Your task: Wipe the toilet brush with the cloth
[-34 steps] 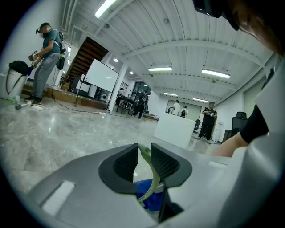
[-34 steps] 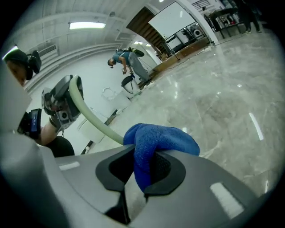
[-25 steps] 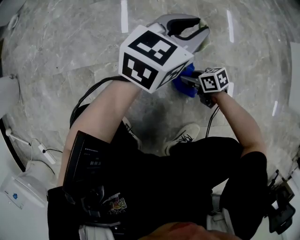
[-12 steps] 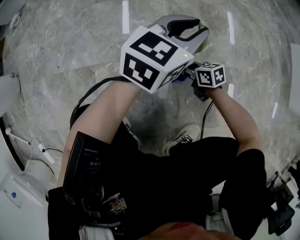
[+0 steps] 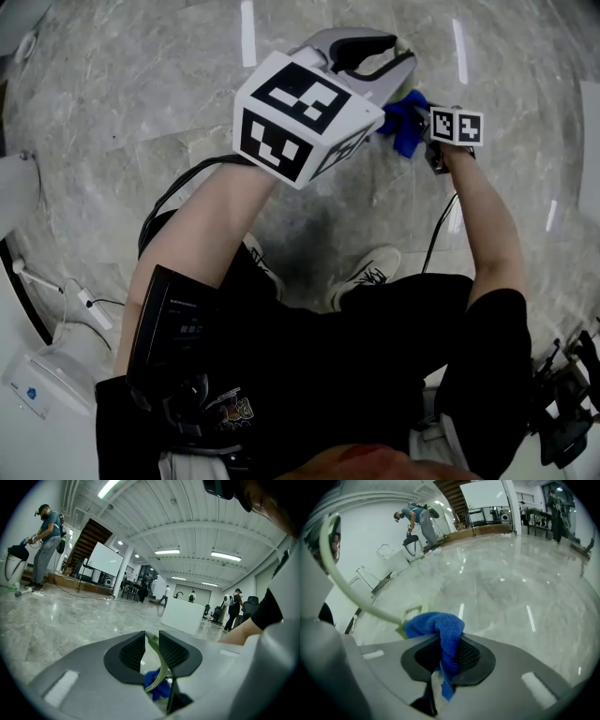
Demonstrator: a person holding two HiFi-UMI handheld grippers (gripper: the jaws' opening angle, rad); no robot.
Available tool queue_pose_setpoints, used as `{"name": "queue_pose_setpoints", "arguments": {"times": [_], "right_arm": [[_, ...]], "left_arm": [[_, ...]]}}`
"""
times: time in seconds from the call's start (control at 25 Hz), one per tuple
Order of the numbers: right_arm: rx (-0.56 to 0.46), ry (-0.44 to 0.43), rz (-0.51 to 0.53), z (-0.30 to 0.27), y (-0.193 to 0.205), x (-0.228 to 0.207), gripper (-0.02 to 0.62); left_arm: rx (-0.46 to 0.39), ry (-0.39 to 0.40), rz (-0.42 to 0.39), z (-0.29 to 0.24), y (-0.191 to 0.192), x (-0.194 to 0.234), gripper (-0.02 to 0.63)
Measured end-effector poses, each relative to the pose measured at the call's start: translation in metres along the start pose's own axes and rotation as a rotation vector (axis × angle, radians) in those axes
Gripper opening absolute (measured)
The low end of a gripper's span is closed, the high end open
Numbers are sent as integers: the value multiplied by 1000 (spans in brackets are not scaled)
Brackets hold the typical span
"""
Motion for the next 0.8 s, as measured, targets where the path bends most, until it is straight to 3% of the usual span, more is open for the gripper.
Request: {"name": "queue_pose_setpoints", "arguments": {"times": [0.2,0.28,0.44,0.8], "right_arm": [[-227,53,-40,-14,-83,2,60],[-273,8,-45,-17,-103,7,60],[-143,-112,-18,-37,-91,20,60],[191,-91,113,-9,23,-2,60]], "left_arm": [[11,-10,-4,1,0,0,112],[9,-9,-12,2,0,0,112],[-1,-12,-4,5,-2,1,113],[-14,-4,-9,5,-4,0,113]]}}
Point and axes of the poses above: the fingertips, and each gripper's own axes: z backward along the fingers, x to its left, y out of its underside, the point moved 6 cm from there along z, backward along the fingers, and after that the axes turned 13 degrees about -y, right-handed, at the moved point
